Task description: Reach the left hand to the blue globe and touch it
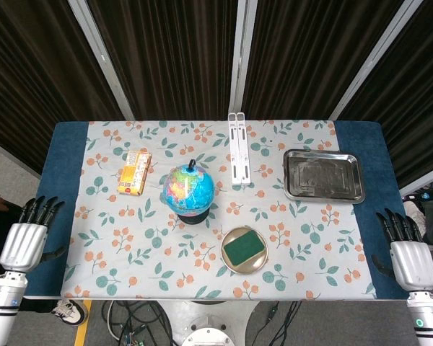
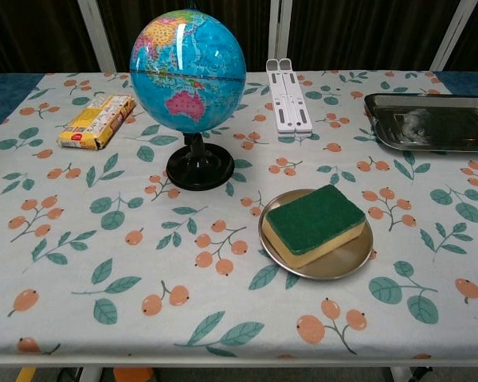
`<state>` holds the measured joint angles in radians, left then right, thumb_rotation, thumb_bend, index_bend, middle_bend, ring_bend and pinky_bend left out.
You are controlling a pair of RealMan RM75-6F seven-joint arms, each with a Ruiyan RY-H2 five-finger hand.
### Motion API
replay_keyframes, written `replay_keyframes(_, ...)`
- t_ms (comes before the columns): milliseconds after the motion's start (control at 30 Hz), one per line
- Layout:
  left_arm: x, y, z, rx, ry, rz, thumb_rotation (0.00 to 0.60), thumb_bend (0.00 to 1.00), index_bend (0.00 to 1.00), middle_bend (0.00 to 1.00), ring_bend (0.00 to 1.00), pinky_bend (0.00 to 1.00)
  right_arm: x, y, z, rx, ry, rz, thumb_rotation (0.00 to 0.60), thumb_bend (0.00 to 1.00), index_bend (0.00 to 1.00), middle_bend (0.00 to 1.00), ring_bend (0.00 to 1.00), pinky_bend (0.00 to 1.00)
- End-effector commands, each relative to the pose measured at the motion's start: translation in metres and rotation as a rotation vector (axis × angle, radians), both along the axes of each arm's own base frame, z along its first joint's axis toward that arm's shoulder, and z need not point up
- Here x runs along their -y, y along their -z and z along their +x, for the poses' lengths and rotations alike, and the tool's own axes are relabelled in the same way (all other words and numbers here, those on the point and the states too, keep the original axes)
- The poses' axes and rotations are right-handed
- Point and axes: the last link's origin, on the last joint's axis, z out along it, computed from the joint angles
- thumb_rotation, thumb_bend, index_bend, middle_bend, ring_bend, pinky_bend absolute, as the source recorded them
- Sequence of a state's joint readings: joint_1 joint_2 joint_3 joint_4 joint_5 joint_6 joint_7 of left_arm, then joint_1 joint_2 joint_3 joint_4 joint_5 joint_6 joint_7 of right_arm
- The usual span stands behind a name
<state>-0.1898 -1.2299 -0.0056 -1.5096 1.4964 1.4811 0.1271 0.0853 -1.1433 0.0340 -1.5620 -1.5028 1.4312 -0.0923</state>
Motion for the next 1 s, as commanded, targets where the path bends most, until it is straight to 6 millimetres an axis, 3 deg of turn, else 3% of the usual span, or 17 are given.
replay_keyframes(33,0.001,0.000,-0.001,0.010,0.008,0.013,0.600,0.03,0.12,0.08,0.00,0.07,-0.001,0.001,0.002,-0.002,-0.012,0.005,0.600,0.19,0.00,0.00,0.00,0.00)
replay_keyframes(233,-0.001,0.001,0.004,0.029,0.029,0.015,0.600,0.03,0.12,0.08,0.00,0.07,-0.001,0.000,0.004,-0.001,-0.016,0.002,0.600,0.19,0.00,0.00,0.00,0.00)
replay_keyframes(333,-0.007,0.001,0.019,0.064,0.095,0.011,0.600,0.03,0.12,0.08,0.00,0.07,0.000,-0.001,0.005,0.001,-0.021,-0.003,0.600,0.19,0.00,0.00,0.00,0.00)
replay_keyframes(567,-0.024,0.016,0.083,0.142,0.382,-0.082,0.600,0.03,0.12,0.08,0.00,0.07,-0.003,0.003,0.003,-0.005,-0.015,0.018,0.600,0.19,0.00,0.00,0.00,0.00)
replay_keyframes(700,-0.033,0.037,0.121,0.172,0.462,-0.162,0.600,0.03,0.12,0.08,0.00,0.07,-0.001,0.006,0.001,0.001,-0.007,0.023,0.600,0.19,0.00,0.00,0.00,0.00)
replay_keyframes(1000,-0.045,0.062,0.169,0.222,0.578,-0.239,0.600,0.03,0.14,0.08,0.00,0.07,-0.001,0.005,-0.004,0.005,0.003,0.026,0.600,0.19,0.00,0.00,0.00,0.00)
